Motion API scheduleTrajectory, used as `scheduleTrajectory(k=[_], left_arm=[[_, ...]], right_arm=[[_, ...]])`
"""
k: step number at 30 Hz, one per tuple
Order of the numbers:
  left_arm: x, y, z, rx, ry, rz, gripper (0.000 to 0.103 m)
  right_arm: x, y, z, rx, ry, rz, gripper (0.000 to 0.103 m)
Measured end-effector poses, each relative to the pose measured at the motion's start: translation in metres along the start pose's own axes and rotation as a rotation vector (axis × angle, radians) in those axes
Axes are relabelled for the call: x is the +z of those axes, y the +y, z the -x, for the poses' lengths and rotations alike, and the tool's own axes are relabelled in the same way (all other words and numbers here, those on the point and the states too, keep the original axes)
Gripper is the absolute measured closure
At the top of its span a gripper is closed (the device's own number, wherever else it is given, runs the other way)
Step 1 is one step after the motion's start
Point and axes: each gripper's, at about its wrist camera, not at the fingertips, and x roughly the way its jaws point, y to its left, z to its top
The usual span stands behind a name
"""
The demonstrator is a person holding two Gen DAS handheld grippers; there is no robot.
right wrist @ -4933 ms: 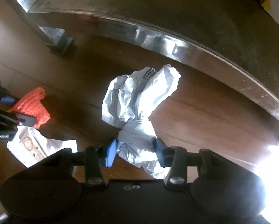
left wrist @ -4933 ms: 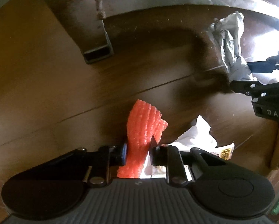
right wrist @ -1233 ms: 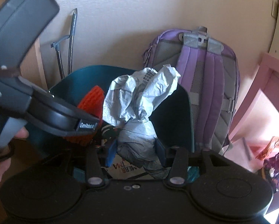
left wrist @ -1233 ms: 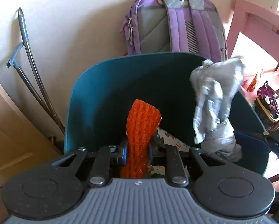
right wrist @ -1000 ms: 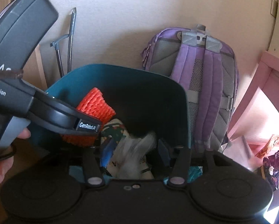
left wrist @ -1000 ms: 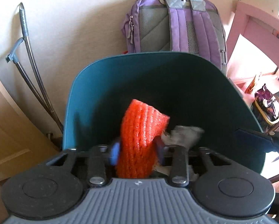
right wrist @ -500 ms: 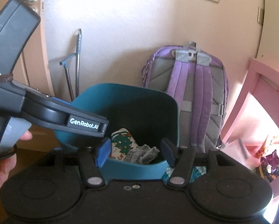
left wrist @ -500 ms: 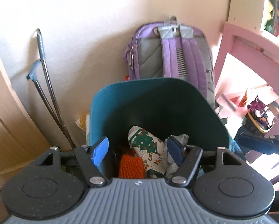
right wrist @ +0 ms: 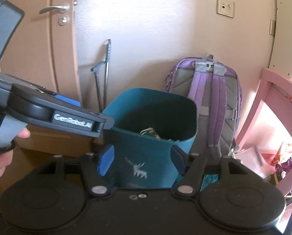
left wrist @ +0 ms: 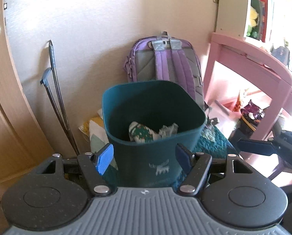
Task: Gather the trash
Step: 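Withdraw both tools from the bin and lower them to the tissue and sachet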
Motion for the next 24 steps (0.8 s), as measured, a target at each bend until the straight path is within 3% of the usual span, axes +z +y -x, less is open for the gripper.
scheduleTrajectory(k=[2, 12, 18, 24], left_arm=[[-0.014, 0.003, 0.005, -0.008, 0.004, 0.011, 0.024], [-0.116, 0.017, -0.012, 0.005, 0.064, 0.046, 0.023], [-0.181, 0.03, -0.056, -0.003, 0.139, 0.095, 0.021], [-0.242, 0.05, -0.129, 0.062, 0.301, 0.195, 0.018]], right_arm=[[-0.013, 0.002, 0.001, 0.016, 0.017, -0.004, 0.038], [-0.104, 0.009, -0.049, 0.08, 0.171, -0.012, 0.037], [-0.172, 0.021, -0.103, 0.118, 0.312, 0.068, 0.037], [-0.232, 0.034, -0.162, 0.171, 0.452, 0.084, 0.037]])
